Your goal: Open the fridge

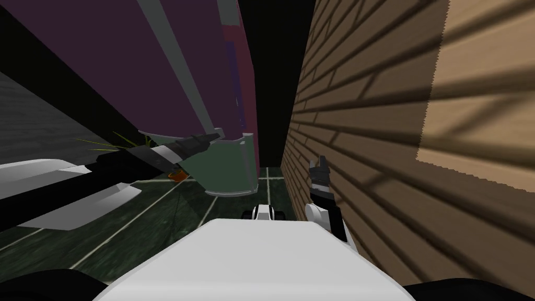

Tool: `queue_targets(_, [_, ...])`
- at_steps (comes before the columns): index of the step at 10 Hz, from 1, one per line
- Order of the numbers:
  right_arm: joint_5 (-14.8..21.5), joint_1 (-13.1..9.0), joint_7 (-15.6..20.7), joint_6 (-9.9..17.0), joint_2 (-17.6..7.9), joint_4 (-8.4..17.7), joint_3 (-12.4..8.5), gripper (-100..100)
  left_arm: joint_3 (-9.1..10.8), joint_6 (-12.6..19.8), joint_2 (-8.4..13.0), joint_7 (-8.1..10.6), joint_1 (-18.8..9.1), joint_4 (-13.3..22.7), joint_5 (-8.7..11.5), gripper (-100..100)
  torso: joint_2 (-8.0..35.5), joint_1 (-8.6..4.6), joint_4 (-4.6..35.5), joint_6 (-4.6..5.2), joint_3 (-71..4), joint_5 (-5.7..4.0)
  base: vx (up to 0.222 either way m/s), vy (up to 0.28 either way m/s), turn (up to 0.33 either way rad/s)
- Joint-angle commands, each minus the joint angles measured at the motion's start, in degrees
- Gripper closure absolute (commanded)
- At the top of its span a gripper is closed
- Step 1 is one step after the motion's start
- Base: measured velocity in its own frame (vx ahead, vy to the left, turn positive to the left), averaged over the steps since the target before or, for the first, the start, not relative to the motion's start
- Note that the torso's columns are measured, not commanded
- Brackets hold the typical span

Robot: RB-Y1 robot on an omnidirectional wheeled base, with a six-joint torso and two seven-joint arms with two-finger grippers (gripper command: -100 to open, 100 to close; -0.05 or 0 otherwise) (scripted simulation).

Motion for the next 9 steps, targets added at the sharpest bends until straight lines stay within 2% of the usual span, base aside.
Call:
queue_targets(1, [0.00,0.00,0.00,0.00,0.00,0.00,0.00,0,0.63,-1.76,0.54,1.52,0.42,0.62,-0.65,100,-0.02,-0.04,-0.02,0.05,0.02,0.01,-0.249,0.127,-0.057])
queue_targets(3, [0.00,0.01,0.00,0.00,0.00,0.00,0.00,0,1.31,-4.63,1.61,3.16,1.64,0.56,-1.19,100,-0.23,-0.39,-0.09,0.10,-0.15,-0.15,-0.281,0.177,-0.081])
queue_targets(4, [0.00,0.00,0.00,0.00,0.00,0.00,0.00,0,0.80,-3.90,1.55,2.48,1.34,0.30,-1.05,100,-0.05,-0.38,-0.12,0.17,0.01,-0.11,-0.150,0.089,-0.054])
queue_targets(5, [0.00,0.03,0.00,0.00,0.01,0.00,0.00,0,0.55,-5.33,2.13,2.71,1.38,0.15,-0.99,100,-0.47,-0.86,-0.20,0.18,-0.20,-0.23,-0.133,0.160,-0.087])
queue_targets(9, [0.00,0.02,0.00,0.00,0.00,0.00,0.00,0,0.24,-7.45,2.95,2.96,1.16,0.13,-0.77,100,-0.25,-0.56,-0.20,0.22,-0.08,-0.15,-0.189,0.193,-0.097])
